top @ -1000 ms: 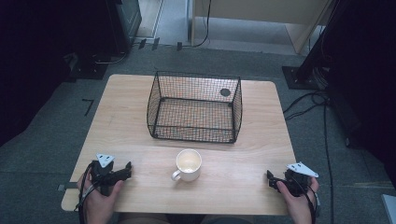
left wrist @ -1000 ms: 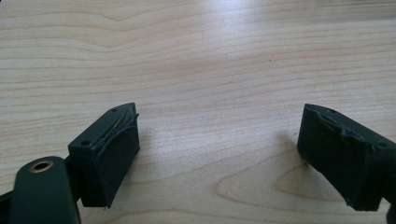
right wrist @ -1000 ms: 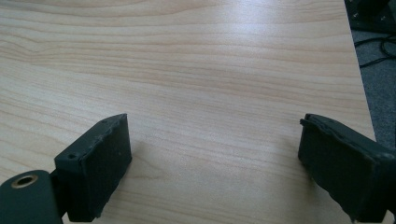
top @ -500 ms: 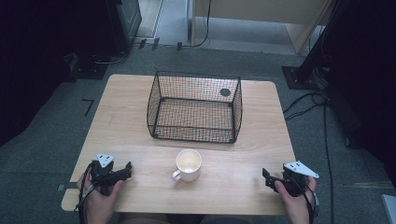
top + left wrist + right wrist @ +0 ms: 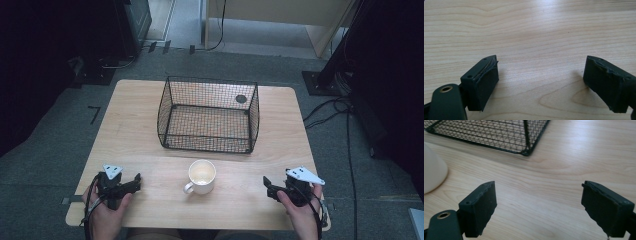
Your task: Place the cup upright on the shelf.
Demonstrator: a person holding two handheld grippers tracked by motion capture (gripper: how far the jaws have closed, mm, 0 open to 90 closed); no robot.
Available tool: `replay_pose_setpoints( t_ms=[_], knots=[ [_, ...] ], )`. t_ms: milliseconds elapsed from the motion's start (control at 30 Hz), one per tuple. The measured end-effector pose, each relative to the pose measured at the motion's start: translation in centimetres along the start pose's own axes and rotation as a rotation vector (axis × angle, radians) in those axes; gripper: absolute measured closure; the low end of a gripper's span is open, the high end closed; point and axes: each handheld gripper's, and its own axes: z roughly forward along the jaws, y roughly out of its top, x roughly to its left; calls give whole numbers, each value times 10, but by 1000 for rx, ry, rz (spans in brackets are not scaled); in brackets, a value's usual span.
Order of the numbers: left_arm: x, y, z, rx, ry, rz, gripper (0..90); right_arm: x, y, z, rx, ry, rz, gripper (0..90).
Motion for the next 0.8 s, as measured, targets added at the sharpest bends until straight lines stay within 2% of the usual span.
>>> replay_pose_setpoints(
  t_ms=[267, 300, 333, 467, 800],
  knots=[
    [0, 0, 0, 0, 0, 0, 132, 21, 13, 0, -25, 44, -32, 126],
    [0, 0, 0, 0, 0, 0, 132, 29, 15, 0, -26, 55, -43, 126],
    [0, 0, 0, 0, 0, 0, 132, 29, 15, 0, -26, 55, -43, 126],
    [0, 0, 0, 0, 0, 0, 132, 44, 19, 4, -26, 86, -66, 125],
    [0, 0, 0, -1, 0, 0, 132, 67, 25, 9, -35, 139, -80, 125]
  ],
)
